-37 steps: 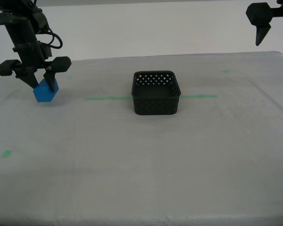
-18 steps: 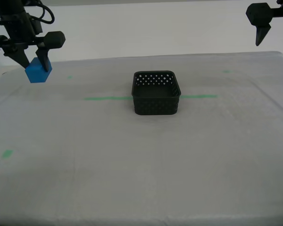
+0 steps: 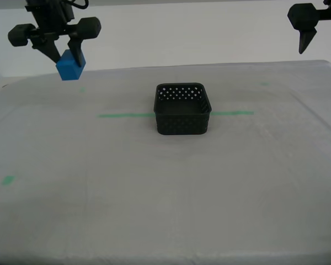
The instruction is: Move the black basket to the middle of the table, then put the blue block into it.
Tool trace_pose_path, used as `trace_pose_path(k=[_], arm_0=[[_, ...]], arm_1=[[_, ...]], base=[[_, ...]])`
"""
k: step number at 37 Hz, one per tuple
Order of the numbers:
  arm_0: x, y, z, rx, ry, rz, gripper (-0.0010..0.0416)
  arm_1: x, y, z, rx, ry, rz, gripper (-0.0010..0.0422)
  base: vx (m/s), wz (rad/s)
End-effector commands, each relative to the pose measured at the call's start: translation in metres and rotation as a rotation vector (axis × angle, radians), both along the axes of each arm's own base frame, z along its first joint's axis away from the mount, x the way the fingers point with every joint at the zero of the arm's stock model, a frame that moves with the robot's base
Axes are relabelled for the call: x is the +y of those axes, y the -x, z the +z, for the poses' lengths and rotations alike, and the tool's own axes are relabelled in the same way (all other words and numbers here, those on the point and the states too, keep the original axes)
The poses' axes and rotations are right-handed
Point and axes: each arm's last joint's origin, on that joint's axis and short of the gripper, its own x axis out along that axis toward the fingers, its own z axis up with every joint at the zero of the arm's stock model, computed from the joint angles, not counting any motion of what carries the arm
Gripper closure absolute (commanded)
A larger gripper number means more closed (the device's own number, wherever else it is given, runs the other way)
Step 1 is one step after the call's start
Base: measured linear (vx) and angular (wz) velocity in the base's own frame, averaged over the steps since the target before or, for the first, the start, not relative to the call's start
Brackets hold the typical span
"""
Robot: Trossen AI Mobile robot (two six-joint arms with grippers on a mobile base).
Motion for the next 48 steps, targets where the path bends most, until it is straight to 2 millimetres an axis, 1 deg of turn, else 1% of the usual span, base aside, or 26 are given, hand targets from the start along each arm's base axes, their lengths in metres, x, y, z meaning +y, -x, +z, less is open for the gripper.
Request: trace_pose_path(k=[1, 9, 16, 26, 36, 43, 48], arm_0=[[0.000, 0.000, 0.000, 0.000, 0.002, -0.001, 0.0007], [0.000, 0.000, 0.000, 0.000, 0.002, 0.000, 0.0007], [0.000, 0.000, 0.000, -0.001, 0.002, 0.000, 0.0007], [0.000, 0.000, 0.000, -0.006, 0.002, 0.000, 0.0007], [0.000, -0.001, 0.001, -0.016, 0.002, 0.000, 0.0007], [0.000, -0.001, 0.001, -0.018, 0.002, 0.000, 0.0007], [0.000, -0.002, 0.001, -0.020, 0.002, -0.001, 0.0007]], arm_1=[[-0.010, 0.000, 0.009, -0.001, 0.017, -0.004, 0.0413], [-0.027, -0.001, 0.022, -0.004, 0.061, -0.006, 0.0413], [-0.051, -0.008, 0.024, -0.002, 0.072, -0.033, 0.0413], [-0.097, -0.025, 0.018, 0.003, 0.081, -0.100, 0.0413], [-0.147, -0.042, 0.007, 0.050, 0.073, -0.161, 0.0412], [-0.182, -0.046, -0.002, 0.070, 0.071, -0.202, 0.0412], [-0.205, -0.044, -0.007, 0.071, 0.078, -0.236, 0.0412]], base=[[0.000, 0.000], [0.000, 0.000], [0.000, 0.000], [0.000, 0.000], [0.000, 0.000], [0.000, 0.000], [0.000, 0.000]])
